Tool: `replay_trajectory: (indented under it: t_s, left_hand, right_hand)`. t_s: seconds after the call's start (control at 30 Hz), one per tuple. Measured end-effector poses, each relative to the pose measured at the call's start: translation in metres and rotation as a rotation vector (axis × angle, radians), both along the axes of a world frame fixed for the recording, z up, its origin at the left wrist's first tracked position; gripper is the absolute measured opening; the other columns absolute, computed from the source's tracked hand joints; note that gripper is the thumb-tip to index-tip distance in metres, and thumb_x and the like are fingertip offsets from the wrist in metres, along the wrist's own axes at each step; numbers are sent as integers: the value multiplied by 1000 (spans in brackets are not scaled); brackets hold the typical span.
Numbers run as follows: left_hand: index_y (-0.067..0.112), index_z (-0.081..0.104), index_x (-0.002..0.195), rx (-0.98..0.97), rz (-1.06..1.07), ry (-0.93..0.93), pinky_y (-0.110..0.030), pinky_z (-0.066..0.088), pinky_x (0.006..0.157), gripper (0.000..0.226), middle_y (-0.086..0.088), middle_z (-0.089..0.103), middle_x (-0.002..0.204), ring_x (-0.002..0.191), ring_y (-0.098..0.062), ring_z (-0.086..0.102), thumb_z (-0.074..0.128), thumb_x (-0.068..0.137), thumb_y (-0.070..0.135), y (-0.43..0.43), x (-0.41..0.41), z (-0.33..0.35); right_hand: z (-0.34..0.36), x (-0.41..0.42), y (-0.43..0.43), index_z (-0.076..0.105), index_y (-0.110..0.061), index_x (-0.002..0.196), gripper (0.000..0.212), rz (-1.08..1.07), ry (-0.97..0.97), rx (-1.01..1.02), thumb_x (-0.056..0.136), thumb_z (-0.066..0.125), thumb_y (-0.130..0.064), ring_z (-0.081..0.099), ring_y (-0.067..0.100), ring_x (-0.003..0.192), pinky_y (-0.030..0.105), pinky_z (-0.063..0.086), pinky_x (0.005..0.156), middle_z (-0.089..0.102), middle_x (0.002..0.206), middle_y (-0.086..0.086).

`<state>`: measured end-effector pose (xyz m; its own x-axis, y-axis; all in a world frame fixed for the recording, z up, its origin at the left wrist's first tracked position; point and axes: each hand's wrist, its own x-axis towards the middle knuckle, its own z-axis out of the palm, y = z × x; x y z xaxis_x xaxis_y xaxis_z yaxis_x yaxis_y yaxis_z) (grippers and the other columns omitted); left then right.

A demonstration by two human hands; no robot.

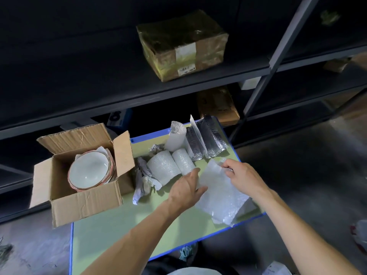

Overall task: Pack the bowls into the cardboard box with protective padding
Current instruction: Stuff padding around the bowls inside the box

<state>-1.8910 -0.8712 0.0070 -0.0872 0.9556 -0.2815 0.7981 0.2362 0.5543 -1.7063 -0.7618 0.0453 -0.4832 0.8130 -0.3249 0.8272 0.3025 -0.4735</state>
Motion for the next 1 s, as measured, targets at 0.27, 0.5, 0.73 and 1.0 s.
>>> replay_trajectory:
  t_s: [0.27, 0.5, 0.73, 1.0]
  left_hand:
    - [31, 37, 145, 150, 113, -224, -31, 43, 68, 52, -2, 66, 89, 74, -20, 57, 57, 97, 35, 0, -6, 22]
    - [29, 54, 128, 154, 8, -253, -30, 40, 68, 43, -4, 55, 82, 75, -21, 51, 61, 88, 16, 11, -9, 32]
    - [9, 54, 75, -9, 20, -270, -28, 33, 57, 46, 5, 49, 64, 59, -11, 38, 75, 82, 49, 20, -22, 23]
    - [26, 69, 111, -41, -13, -172, -25, 48, 80, 39, 3, 72, 95, 90, -13, 66, 72, 83, 53, 11, -31, 6]
  right_hand:
    - [11, -9, -8, 61, -35, 113, 35, 87, 80, -64, 95, 48, -9, 60, 19, 91, 36, 51, 80, 66, 96, -8]
    - [14, -14, -16, 57, -33, 135, 55, 189, 33, -76, 94, 43, -1, 53, 19, 124, 33, 44, 100, 60, 136, -3]
    - [12, -10, -17, 67, -22, 103, 37, 176, -1, -53, 87, 44, 3, 59, 23, 96, 39, 49, 83, 67, 99, -2]
    - [26, 11, 3, 64, -26, 105, 44, -14, -94, 37, 80, 42, 4, 60, 26, 89, 38, 50, 73, 60, 88, -5]
